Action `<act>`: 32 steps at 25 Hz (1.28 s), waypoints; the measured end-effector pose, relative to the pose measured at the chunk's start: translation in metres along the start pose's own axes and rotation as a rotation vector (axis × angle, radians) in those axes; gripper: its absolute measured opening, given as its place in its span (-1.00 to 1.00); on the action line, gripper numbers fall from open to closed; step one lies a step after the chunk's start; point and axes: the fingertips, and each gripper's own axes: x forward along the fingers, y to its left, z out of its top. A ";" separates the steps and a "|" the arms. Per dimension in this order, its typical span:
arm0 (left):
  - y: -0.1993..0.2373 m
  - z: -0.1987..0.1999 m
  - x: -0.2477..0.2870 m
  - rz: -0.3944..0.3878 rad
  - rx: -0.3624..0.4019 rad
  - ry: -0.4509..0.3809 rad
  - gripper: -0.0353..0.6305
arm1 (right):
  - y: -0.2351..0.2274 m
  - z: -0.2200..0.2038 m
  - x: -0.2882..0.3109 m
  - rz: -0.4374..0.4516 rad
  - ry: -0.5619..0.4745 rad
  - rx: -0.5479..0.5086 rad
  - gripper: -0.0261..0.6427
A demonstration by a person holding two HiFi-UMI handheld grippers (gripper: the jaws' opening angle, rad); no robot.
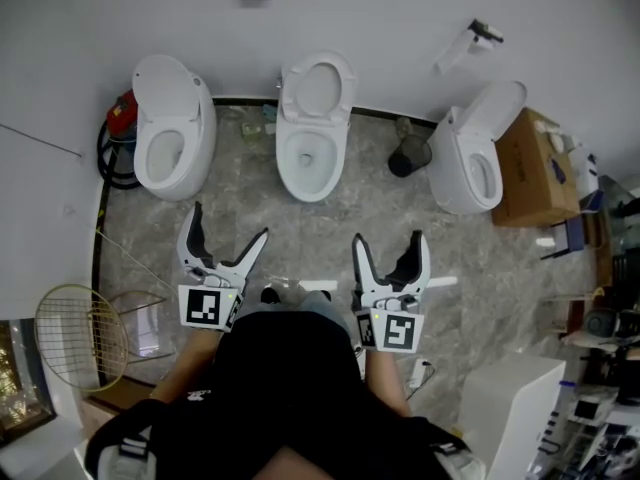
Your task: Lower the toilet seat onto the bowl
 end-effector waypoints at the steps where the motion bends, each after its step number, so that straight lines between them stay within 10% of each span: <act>1: 0.003 -0.001 -0.001 0.000 -0.007 -0.001 0.63 | 0.005 0.002 0.000 0.002 -0.003 0.003 0.36; 18: 0.037 -0.007 0.026 0.035 -0.022 0.001 0.62 | 0.007 -0.002 0.049 0.005 -0.012 -0.004 0.36; 32: 0.047 -0.016 0.160 0.037 -0.003 0.032 0.62 | -0.057 -0.032 0.167 0.012 -0.004 0.027 0.36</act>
